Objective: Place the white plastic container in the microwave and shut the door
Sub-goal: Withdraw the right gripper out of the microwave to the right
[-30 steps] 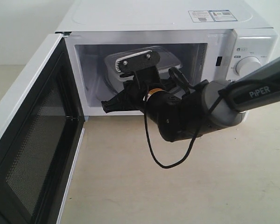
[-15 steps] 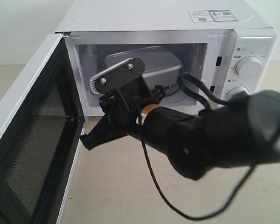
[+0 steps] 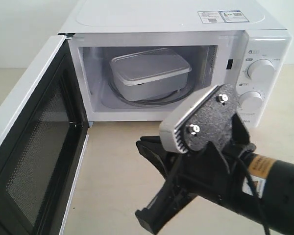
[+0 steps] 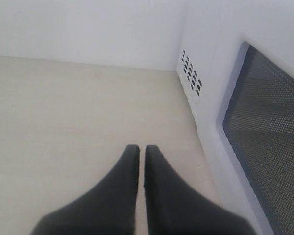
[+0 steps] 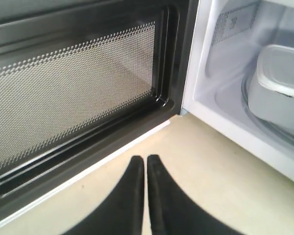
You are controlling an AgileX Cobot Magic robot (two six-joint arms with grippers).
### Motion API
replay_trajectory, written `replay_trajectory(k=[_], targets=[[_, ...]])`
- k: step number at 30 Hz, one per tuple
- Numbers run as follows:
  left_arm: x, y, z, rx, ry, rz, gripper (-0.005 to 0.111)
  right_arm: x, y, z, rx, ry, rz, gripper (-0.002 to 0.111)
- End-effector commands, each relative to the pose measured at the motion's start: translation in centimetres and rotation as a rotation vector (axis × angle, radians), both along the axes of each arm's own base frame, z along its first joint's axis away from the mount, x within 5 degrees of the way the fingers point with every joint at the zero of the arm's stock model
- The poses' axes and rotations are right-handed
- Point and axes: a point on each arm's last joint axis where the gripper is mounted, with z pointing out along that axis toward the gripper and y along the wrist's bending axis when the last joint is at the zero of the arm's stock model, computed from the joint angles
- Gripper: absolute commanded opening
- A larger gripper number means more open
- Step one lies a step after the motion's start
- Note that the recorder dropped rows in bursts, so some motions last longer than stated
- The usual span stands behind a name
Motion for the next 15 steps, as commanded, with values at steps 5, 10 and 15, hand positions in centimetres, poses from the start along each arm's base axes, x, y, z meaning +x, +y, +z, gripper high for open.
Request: replay_trajectory(k=[5,10,15], targets=[[0.1,0.1,0.6,-0.001,-0.074,0.013,0.004,-0.9,-1.2,0.4,-0.011,-0.038,0.029,0.0],[0.2,0.3,2.0,-0.004,-0.226,0.033,0.004,-0.9,-1.2,0.4,-0.013,-0.036,0.03,0.0],[-0.1,0.6,4.1,-0.006,-0.466,0.066,0.004,-1.0,-1.2,0.3,-0.017,-0.032,0.032,0.0]])
